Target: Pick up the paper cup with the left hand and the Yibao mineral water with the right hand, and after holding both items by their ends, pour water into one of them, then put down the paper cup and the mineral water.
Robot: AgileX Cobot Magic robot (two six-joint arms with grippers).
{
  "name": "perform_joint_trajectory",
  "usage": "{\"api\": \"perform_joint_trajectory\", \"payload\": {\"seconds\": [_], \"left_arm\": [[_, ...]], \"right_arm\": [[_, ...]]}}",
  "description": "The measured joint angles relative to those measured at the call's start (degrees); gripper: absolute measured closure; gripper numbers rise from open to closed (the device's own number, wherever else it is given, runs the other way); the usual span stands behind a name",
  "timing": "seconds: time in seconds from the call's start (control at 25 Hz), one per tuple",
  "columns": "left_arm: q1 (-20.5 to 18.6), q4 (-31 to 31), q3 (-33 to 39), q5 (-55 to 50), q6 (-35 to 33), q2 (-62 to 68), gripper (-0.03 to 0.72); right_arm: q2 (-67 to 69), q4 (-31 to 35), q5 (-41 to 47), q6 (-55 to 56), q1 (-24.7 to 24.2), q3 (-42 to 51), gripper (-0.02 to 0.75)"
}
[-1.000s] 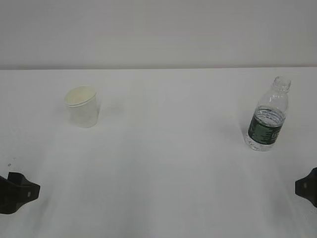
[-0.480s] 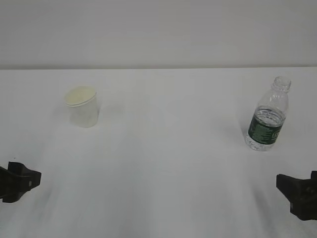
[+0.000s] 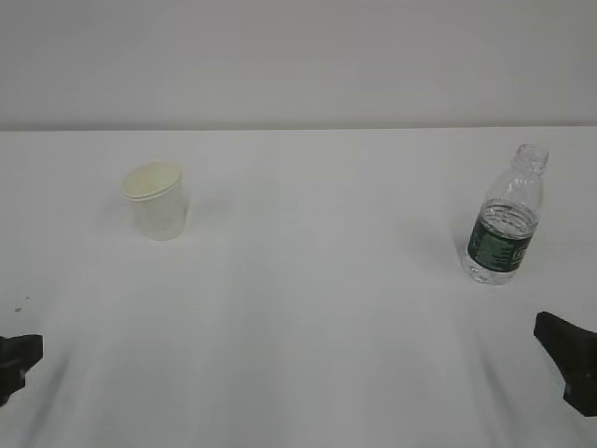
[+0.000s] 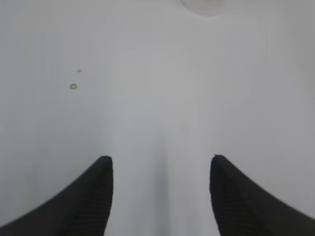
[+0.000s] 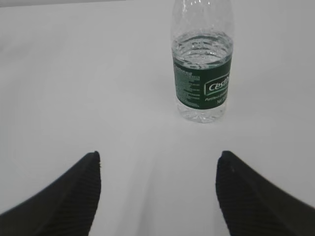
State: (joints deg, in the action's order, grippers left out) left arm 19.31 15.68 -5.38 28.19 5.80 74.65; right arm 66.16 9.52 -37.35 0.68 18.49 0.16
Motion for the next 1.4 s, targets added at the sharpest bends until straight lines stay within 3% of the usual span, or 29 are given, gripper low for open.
{"api": "perform_joint_trajectory", "payload": {"seconds": [0.12, 0.24, 0.36, 1.08, 1.16, 1.32, 1.4], "left_arm": [[0.0, -2.93, 4.75, 10.27, 1.88, 0.0, 0.242], [0.0, -9.7, 5.4, 14.69, 2.25, 0.0, 0.242], [0.0, -12.37, 5.4, 16.06, 2.47, 0.0, 0.242], [0.0, -13.08, 5.59, 20.95, 2.59, 0.0, 0.278], [0.0, -13.08, 5.59, 22.52, 2.59, 0.0, 0.23], [0.0, -12.45, 5.59, 24.63, 2.8, 0.0, 0.064], [0.0, -12.31, 5.59, 25.22, 3.52, 0.0, 0.043]], "right_arm": [[0.0, -1.87, -1.0, 1.03, 0.0, 0.0, 0.186], [0.0, -3.2, -1.21, 1.27, 0.0, 0.0, 0.186], [0.0, -3.6, -1.35, 1.43, 0.0, 0.0, 0.186], [0.0, -3.82, -1.6, 5.01, 0.0, 0.0, 0.186], [0.0, -4.11, -1.6, 5.28, 0.0, 0.0, 0.185], [0.0, -6.07, -1.6, 5.51, 0.0, 0.0, 0.154], [0.0, -6.59, -1.6, 5.64, 0.0, 0.0, 0.141]]}}
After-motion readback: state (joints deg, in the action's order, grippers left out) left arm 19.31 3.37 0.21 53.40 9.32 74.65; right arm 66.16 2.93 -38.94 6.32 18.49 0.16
